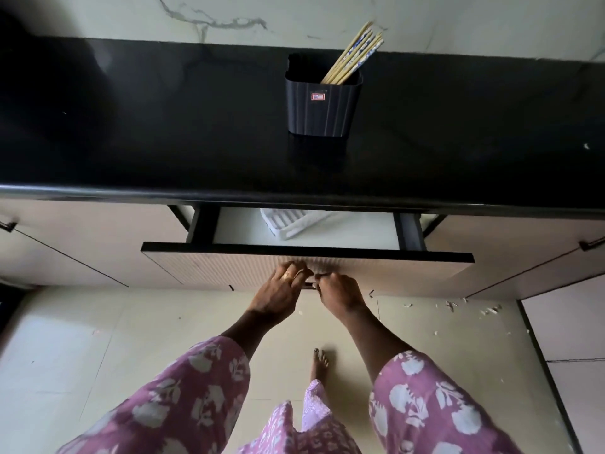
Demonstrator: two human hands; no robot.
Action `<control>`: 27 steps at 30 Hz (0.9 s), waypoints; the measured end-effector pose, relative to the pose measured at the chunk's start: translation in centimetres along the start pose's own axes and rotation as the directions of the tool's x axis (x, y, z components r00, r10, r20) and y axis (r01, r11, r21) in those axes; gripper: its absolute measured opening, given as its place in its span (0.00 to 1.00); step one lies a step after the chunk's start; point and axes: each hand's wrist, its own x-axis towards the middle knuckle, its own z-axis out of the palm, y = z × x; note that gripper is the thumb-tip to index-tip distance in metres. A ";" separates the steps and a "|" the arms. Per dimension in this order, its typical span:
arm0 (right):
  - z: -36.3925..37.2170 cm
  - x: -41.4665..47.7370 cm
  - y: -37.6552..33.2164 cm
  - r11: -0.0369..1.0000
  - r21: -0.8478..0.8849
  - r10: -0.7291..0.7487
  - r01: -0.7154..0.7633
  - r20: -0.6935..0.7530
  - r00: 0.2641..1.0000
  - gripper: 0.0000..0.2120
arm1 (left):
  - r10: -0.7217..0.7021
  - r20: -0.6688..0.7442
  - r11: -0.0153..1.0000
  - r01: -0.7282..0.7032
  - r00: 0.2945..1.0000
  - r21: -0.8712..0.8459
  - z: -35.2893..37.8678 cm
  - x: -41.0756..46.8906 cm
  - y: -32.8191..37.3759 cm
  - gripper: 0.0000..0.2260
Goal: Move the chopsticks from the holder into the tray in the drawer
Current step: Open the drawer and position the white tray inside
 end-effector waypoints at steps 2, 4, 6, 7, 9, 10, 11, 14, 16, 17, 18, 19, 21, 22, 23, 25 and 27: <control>0.0 -2.6 -1.0 0.992 -0.018 -0.124 0.123 -0.097 0.987 0.09 | 0.068 -0.144 0.997 -0.063 0.987 0.041 -2.1 -1.0 0.8 0.15; -0.1 -4.9 -1.9 0.959 -0.116 -0.280 0.260 -0.228 0.932 0.06 | -0.016 -0.152 0.999 0.022 0.988 0.039 -4.0 -1.4 1.6 0.17; -0.1 -6.6 -2.8 0.921 -0.217 -0.386 0.324 -0.382 0.840 0.03 | -0.177 -0.023 0.983 0.178 0.984 0.050 -5.5 -1.6 2.3 0.22; -0.5 -7.5 -3.2 0.918 -0.238 -0.393 0.318 -0.429 0.814 0.01 | -0.247 0.037 0.969 0.246 0.968 0.033 -6.3 -2.0 2.7 0.26; -1.2 -8.7 -3.7 0.934 -0.254 -0.343 0.249 -0.451 0.824 0.06 | -0.321 0.099 0.947 0.322 0.942 0.011 -6.8 -2.9 3.3 0.35; -1.2 -8.8 -3.5 0.945 -0.260 -0.301 0.199 -0.452 0.840 0.10 | -0.342 0.130 0.940 0.341 0.931 0.027 -6.6 -3.4 3.5 0.38; -1.3 -9.1 -3.4 0.953 -0.264 -0.256 0.149 -0.440 0.861 0.14 | -0.368 0.147 0.930 0.364 0.918 0.055 -6.6 -4.1 3.8 0.40; -1.0 -10.0 -2.8 0.972 -0.216 -0.166 0.094 -0.345 0.924 0.21 | -0.408 0.115 0.912 0.401 0.906 0.080 -6.5 -5.8 5.3 0.38; -0.8 -11.0 -2.6 0.981 -0.155 -0.159 0.116 -0.306 0.939 0.17 | -0.433 0.099 0.901 0.427 0.896 0.078 -6.2 -6.9 6.3 0.35; -0.8 -11.5 -2.6 0.984 -0.115 -0.164 0.135 -0.303 0.939 0.15 | -0.449 0.096 0.894 0.444 0.888 0.068 -6.2 -7.6 6.8 0.33; -0.8 -12.1 -2.5 0.985 -0.077 -0.170 0.154 -0.299 0.939 0.12 | -0.456 0.091 0.890 0.451 0.885 0.067 -6.2 -8.2 7.2 0.31; -0.8 -12.8 -2.6 0.985 -0.041 -0.170 0.165 -0.288 0.942 0.09 | -0.460 0.088 0.888 0.455 0.884 0.068 -6.3 -8.8 7.7 0.29; -1.2 -14.2 -2.9 0.986 0.023 -0.157 0.167 -0.236 0.959 0.08 | -0.465 0.079 0.885 0.460 0.882 0.069 -6.3 -10.1 8.5 0.29; -1.3 -14.8 -3.1 0.987 0.032 -0.146 0.155 -0.199 0.969 0.10 | -0.473 0.084 0.880 0.467 0.877 0.082 -6.4 -10.7 8.9 0.28; -1.3 -15.5 -3.2 0.989 0.046 -0.127 0.138 -0.187 0.974 0.13 | -0.478 0.095 0.877 0.470 0.873 0.098 -6.6 -11.3 9.3 0.27; -1.1 -16.7 -3.5 0.992 0.057 -0.103 0.114 -0.159 0.982 0.16 | -0.502 0.119 0.864 0.490 0.857 0.111 -7.2 -12.4 10.3 0.28; -0.9 -18.0 -3.7 0.994 0.045 -0.096 0.103 -0.132 0.987 0.16 | -0.500 0.167 0.866 0.490 0.850 0.100 -7.4 -13.5 11.4 0.38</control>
